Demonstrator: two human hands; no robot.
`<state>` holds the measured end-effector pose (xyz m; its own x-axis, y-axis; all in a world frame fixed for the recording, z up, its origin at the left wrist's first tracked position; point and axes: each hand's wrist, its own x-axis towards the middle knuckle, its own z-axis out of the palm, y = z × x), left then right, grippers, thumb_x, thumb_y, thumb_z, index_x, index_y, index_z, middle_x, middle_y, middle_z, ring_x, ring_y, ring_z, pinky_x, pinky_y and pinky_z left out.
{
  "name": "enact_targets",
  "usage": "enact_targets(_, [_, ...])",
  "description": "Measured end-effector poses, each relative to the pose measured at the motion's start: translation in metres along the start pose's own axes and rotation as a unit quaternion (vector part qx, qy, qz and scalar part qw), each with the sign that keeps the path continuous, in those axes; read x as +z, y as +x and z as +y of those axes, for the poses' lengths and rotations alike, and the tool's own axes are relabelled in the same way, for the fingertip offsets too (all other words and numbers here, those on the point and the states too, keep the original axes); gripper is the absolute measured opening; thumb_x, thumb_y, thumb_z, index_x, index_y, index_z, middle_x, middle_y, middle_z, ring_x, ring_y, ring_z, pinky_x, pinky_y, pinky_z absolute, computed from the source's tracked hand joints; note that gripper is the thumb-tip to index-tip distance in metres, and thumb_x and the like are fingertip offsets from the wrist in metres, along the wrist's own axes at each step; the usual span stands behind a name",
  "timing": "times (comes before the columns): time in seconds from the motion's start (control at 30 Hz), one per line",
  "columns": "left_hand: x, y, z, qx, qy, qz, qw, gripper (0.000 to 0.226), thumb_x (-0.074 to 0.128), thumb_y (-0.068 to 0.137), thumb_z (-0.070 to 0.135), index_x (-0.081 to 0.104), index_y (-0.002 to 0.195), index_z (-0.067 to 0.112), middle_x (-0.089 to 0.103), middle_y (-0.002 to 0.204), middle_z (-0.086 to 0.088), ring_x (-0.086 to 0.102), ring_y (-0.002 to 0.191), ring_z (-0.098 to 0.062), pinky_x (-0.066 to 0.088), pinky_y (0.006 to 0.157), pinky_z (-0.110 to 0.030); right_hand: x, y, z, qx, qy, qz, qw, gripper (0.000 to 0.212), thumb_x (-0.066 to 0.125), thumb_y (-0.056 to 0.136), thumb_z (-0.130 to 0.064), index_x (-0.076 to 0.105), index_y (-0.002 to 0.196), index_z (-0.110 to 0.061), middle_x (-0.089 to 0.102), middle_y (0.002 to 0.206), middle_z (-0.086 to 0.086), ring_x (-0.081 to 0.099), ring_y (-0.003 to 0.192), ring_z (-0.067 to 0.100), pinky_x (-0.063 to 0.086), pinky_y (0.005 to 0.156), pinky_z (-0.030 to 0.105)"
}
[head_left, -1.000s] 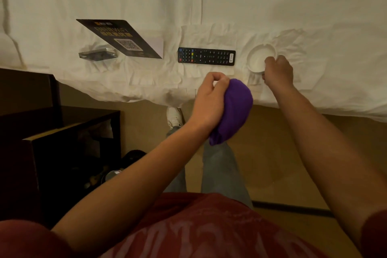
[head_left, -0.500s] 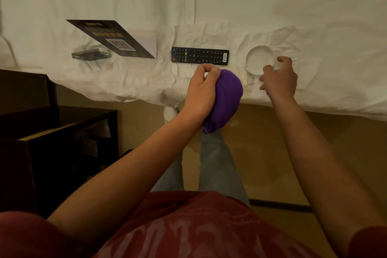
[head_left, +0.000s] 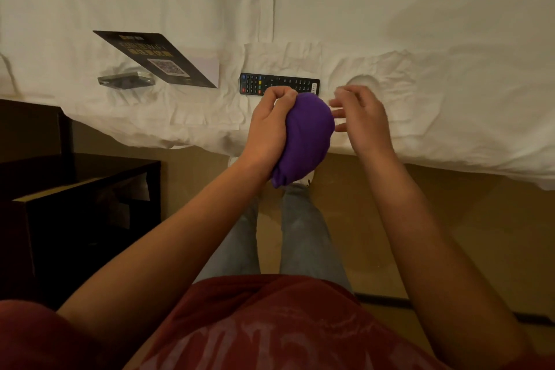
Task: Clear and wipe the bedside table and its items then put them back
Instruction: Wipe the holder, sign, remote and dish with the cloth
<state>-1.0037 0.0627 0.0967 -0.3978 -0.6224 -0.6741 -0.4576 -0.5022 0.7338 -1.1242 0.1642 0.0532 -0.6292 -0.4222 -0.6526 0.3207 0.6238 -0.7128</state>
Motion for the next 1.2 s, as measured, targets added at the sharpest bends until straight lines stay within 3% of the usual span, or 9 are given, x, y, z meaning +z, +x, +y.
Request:
enact_targets(0.1, [-0.012,-0.001,0.008,0.019,-0.020,0.003,1.000,0.018,0.047,0.106,0.025,0.064,0.099,0.022,0.067,0.092,0.010,0.063,0.082,0.007,0.050,0.072,-0.011,0.010,-0.014,-0.017,0.035,0.054,-0.120,0.991,0.036,0.053,0.091,-0.062,0.071,0.108,-0.035,0.076,0.104,-0.013,0.073,0.091,0.001,0.058,0.067,0.023])
enact_targets(0.2, [-0.026,-0.001,0.016,0.033,-0.037,0.010,0.999,0.018,0.049,0.105,0.024,0.065,0.099,0.019,0.069,0.092,0.010,0.065,0.083,0.005,0.050,0.071,-0.012,0.023,-0.024,-0.032,0.063,0.090,-0.210,0.971,0.042,0.056,0.080,-0.077,0.074,0.104,-0.048,0.075,0.113,-0.019,0.072,0.105,0.002,0.063,0.081,0.036])
enact_targets(0.3, [-0.045,-0.001,0.020,0.042,-0.063,0.030,0.997,0.019,0.052,0.104,0.025,0.066,0.108,0.014,0.070,0.100,0.008,0.065,0.088,0.003,0.049,0.075,-0.012,0.038,-0.029,-0.043,0.072,0.117,-0.276,0.951,0.053,0.059,0.085,-0.072,0.068,0.125,-0.038,0.073,0.127,-0.008,0.069,0.119,0.016,0.060,0.095,0.051])
enact_targets(0.47, [-0.085,-0.006,0.018,0.050,-0.096,0.072,0.992,0.024,0.054,0.104,0.029,0.067,0.117,0.014,0.070,0.112,0.005,0.066,0.101,-0.002,0.052,0.086,-0.018,0.071,-0.036,-0.059,0.050,0.081,-0.330,0.939,0.060,0.067,0.089,-0.055,0.058,0.141,-0.026,0.068,0.136,0.000,0.064,0.127,0.022,0.053,0.104,0.058])
enact_targets(0.63, [-0.127,-0.013,0.008,0.062,-0.136,0.108,0.983,0.024,0.053,0.103,0.030,0.068,0.116,0.016,0.072,0.109,0.008,0.067,0.100,-0.003,0.053,0.084,-0.017,0.113,-0.045,-0.070,0.016,0.017,-0.352,0.936,0.081,0.081,0.073,-0.066,0.056,0.141,-0.031,0.067,0.136,-0.003,0.065,0.126,0.018,0.053,0.107,0.049])
enact_targets(0.77, [-0.159,-0.016,0.002,0.088,-0.129,0.147,0.977,0.021,0.055,0.103,0.025,0.066,0.114,0.012,0.071,0.108,0.004,0.067,0.094,0.001,0.053,0.081,-0.016,0.151,-0.056,-0.076,-0.007,-0.022,-0.345,0.938,0.069,0.075,0.078,-0.065,0.059,0.137,-0.034,0.071,0.129,-0.004,0.069,0.118,0.017,0.057,0.100,0.044])
enact_targets(0.9, [-0.190,-0.018,-0.002,0.078,-0.162,0.144,0.973,0.022,0.060,0.101,0.026,0.063,0.118,0.012,0.073,0.109,0.002,0.069,0.100,-0.011,0.057,0.085,-0.027,0.183,-0.069,-0.087,-0.032,-0.019,-0.323,0.946,0.051,0.069,0.079,-0.060,0.066,0.124,-0.036,0.076,0.118,-0.004,0.073,0.108,0.016,0.060,0.083,0.030])
enact_targets(1.03, [-0.223,-0.021,-0.004,0.055,-0.178,0.142,0.972,0.030,0.062,0.100,0.034,0.060,0.125,0.017,0.075,0.093,0.012,0.071,0.087,-0.001,0.056,0.072,-0.018,0.211,-0.079,-0.097,-0.067,-0.038,-0.293,0.953,0.058,0.069,0.076,-0.064,0.063,0.127,-0.037,0.073,0.121,-0.006,0.072,0.108,0.013,0.061,0.083,0.030])
enact_targets(1.2, [-0.263,-0.024,-0.012,0.040,-0.177,0.133,0.974,0.032,0.058,0.101,0.039,0.067,0.119,0.014,0.075,0.106,0.007,0.071,0.097,0.000,0.054,0.076,-0.014,0.248,-0.085,-0.102,-0.120,-0.066,-0.268,0.954,0.056,0.070,0.081,-0.064,0.060,0.132,-0.043,0.070,0.124,-0.015,0.069,0.112,0.006,0.061,0.090,0.032])
